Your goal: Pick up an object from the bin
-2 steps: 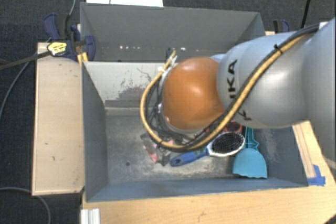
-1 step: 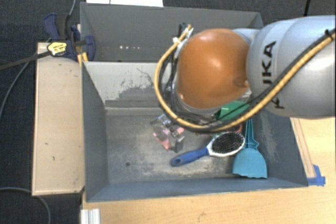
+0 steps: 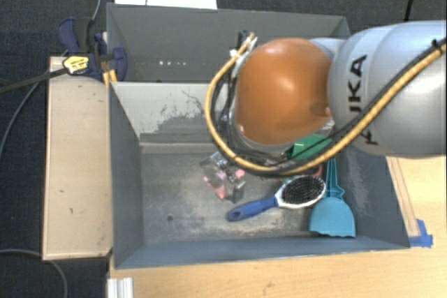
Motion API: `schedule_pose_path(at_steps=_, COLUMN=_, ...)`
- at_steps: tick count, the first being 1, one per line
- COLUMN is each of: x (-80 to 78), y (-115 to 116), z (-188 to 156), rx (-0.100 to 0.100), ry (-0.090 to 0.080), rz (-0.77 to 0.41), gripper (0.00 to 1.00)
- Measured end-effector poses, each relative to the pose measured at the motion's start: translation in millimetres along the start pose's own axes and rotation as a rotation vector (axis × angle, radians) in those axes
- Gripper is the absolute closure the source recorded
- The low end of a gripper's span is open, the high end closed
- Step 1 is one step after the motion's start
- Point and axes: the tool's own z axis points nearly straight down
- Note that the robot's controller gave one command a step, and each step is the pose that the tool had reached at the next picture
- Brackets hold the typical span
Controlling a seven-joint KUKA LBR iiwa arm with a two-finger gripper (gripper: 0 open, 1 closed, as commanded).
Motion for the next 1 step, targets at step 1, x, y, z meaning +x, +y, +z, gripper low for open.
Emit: schedule_pose_path(at_steps=1, x=-16.1, y=-26.0, z=49.3, rx=0.003, ry=-0.010, rz=-0.010, gripper=1.00)
